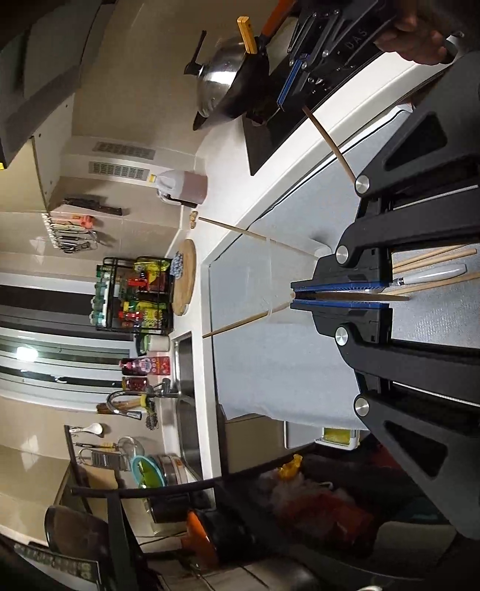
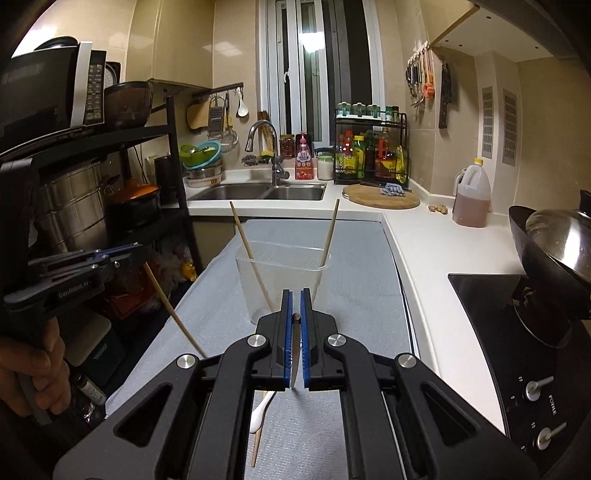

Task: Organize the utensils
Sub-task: 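Lift both held chopsticks and carry them over the clear container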

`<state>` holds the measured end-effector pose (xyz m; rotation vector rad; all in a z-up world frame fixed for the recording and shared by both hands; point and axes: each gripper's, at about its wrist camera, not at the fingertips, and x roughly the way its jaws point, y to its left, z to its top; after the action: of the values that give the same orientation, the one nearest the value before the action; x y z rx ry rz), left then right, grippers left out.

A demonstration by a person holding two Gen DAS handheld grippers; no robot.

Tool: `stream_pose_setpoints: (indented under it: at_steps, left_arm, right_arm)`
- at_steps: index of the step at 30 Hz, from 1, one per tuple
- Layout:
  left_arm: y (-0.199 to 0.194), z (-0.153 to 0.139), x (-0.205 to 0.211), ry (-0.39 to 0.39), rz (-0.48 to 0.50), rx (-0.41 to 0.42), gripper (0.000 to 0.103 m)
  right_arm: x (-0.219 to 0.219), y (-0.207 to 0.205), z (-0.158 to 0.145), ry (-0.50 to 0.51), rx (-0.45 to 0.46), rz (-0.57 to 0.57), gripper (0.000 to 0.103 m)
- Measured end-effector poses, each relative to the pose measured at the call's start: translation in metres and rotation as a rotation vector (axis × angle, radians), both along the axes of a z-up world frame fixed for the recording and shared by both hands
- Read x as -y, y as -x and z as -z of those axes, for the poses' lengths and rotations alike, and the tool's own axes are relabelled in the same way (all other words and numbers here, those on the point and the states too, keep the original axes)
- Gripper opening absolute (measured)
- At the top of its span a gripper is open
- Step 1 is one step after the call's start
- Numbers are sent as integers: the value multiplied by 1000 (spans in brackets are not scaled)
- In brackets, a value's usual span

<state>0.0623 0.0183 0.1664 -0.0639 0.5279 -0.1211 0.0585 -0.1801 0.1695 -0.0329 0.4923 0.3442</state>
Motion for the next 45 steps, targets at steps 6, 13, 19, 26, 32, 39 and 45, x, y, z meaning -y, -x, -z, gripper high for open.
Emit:
stream_pose_setpoints:
  at_steps: [6,13,19,26,32,39,45]
  left_arm:
    - [-25,-2,-1,-18,2,-68,5]
    - [-39,3,-2,7,0,-79,5]
    - [-49,10,1,5,9,-87,5]
    - [-57,24,-2,19,14,-104,5]
    - [-61,21,-3,19,21,-104,5]
    - [-61,11,-1,7,26,-94,5]
    - [-61,-6,3,-18,37,-94,5]
  right_arm:
    - [-1,-21,2,11,-54,6,5]
    - [-5,-41,2,6,-70,12,5]
    - [-9,-51,14,14,-79,20,5]
    - [-12,-56,30,16,-98,19,6]
    - [-15,-61,28,18,-105,15,6]
    - [-18,-62,9,22,-88,4,6]
    - [-19,-71,-15,24,-103,0,6]
